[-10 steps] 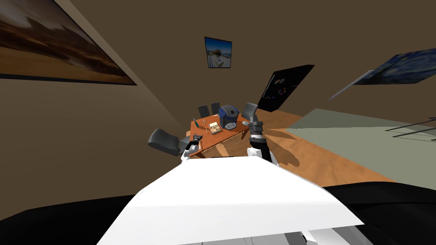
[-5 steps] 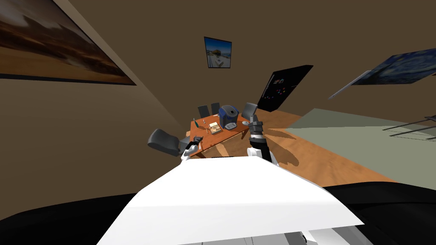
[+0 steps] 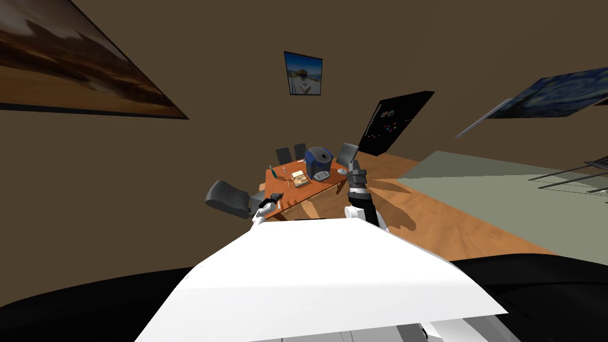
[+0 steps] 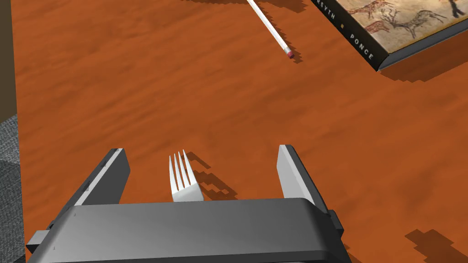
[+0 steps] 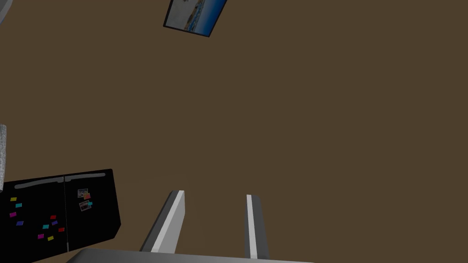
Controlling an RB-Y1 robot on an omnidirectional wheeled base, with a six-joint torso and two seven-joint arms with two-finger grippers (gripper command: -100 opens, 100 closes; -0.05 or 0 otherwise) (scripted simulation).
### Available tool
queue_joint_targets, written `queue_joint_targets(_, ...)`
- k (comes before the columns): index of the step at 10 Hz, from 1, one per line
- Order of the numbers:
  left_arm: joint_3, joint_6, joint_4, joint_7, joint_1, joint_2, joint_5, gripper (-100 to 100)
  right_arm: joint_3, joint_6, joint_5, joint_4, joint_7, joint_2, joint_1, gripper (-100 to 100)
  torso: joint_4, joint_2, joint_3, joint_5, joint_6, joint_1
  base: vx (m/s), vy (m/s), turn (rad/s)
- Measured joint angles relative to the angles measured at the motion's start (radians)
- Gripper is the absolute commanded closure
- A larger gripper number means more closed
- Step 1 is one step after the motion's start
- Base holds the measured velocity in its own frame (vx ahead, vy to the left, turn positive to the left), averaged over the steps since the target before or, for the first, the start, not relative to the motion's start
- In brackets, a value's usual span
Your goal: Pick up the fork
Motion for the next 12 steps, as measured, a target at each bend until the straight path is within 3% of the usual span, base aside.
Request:
queue_joint_targets(5,-0.004,0.063,0.147,0.084,-0.048,0.038,0.068,-100,0.0,0.0,0.0,0.0,0.0,0.0,0.0,0,0.0,0.0,0.0,0.0,0.0,0.0,-0.001,0.011,-0.013)
queue_joint_targets(8,0.005,0.104,0.208,0.13,-0.071,0.048,0.087,-100,0.0,0.0,0.0,0.0,0.0,0.0,0.0,0,0.0,0.0,0.0,0.0,0.0,0.0,-0.001,0.008,-0.008)
queue_joint_targets(9,0.005,0.105,0.211,0.133,-0.072,0.048,0.087,0,0.0,0.0,0.0,0.0,0.0,0.0,0.0,0,0.0,0.0,0.0,0.0,0.0,-0.001,0.0,0.0,0.0)
queue_joint_targets(10,0.005,0.105,0.21,0.132,-0.072,0.048,0.087,-100,0.0,0.0,0.0,0.0,0.0,0.0,0.0,0,0.0,0.0,0.0,0.0,0.0,-0.001,0.054,0.051,0.001)
queue_joint_targets(12,-0.001,0.066,0.249,0.106,-0.074,0.025,0.101,-100,0.0,0.0,0.0,0.0,0.0,0.0,0.0,0,-0.001,-0.005,-0.003,0.001,0.0,0.003,0.099,0.072,-0.007)
